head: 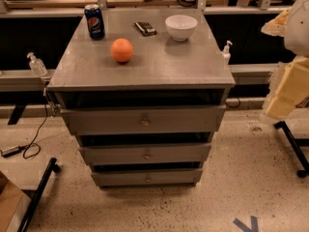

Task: Open bottom drawer

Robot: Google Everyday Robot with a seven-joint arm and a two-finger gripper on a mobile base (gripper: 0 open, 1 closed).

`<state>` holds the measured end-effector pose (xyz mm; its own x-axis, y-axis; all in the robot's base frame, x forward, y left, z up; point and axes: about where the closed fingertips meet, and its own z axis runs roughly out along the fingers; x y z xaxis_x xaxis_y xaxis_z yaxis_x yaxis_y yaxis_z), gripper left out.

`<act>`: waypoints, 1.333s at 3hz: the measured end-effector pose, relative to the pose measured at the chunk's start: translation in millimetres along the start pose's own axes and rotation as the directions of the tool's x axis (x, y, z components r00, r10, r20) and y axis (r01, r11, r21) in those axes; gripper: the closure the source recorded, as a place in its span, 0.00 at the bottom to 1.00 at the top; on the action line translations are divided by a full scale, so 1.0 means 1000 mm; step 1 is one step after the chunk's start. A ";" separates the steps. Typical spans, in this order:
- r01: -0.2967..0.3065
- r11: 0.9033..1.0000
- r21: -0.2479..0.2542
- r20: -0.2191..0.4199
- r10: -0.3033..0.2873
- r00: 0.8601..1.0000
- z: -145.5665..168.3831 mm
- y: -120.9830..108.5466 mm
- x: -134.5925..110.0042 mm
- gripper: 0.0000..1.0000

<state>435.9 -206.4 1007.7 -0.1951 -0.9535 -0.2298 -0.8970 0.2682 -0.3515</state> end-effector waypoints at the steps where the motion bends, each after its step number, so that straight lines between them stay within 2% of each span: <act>1: 0.000 1.000 0.001 0.001 0.000 1.000 0.000 0.000 0.000 0.00; 3: -0.001 1.000 -0.001 0.009 0.001 1.000 0.005 0.001 0.002 0.00; 4: -0.040 0.999 -0.012 0.013 0.040 0.999 0.006 0.003 -0.001 0.00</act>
Offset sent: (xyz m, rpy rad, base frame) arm 0.0095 -0.0079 -0.0611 0.0936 0.0022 0.0203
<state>435.7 -203.3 1001.2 -0.2258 -0.9402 -0.2551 -0.8930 0.3045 -0.3315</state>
